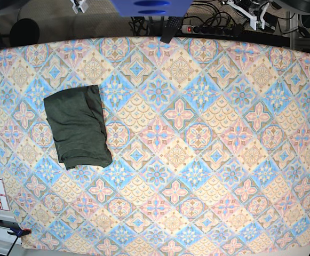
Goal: Fold the T-shirt properly
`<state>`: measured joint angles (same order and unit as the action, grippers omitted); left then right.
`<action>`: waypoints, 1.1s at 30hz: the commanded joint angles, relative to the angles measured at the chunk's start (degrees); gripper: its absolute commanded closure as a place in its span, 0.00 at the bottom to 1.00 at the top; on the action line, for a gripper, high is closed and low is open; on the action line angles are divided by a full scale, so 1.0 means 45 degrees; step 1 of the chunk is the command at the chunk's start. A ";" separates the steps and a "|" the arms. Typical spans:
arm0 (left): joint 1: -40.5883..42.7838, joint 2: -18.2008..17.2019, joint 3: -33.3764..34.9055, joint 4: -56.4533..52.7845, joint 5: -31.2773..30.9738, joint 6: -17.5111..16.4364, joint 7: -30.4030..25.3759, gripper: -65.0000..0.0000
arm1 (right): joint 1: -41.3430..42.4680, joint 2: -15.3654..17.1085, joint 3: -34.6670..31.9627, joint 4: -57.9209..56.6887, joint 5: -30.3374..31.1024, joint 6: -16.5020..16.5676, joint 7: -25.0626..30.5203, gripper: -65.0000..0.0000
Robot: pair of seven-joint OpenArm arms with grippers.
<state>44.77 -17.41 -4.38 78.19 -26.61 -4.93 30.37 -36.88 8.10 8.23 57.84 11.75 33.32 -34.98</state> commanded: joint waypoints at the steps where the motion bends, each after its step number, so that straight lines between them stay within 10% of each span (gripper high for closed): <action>1: 0.0062 -0.0087 0.0378 -0.0272 0.0277 0.0011 -0.0214 1.00 | 0.0001 0.0066 -0.0002 -0.0478 -0.0296 0.0126 0.0165 1.00; 15: -0.3474 0.0518 0.4188 -0.7071 0.0824 0.0089 -0.3711 1.00 | 0.3146 0.0027 -0.0002 -0.7921 -0.2406 0.0087 0.5849 1.00; 33: -0.6580 0.2296 0.8290 -1.3127 0.0824 0.0089 -0.7657 1.00 | 0.4631 -0.1301 0.0076 -0.8937 -0.2406 -0.2101 0.6279 1.00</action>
<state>15.16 -6.85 32.82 19.00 -22.92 -4.54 -3.68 -16.10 0.89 8.36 17.47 0.78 24.38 -7.09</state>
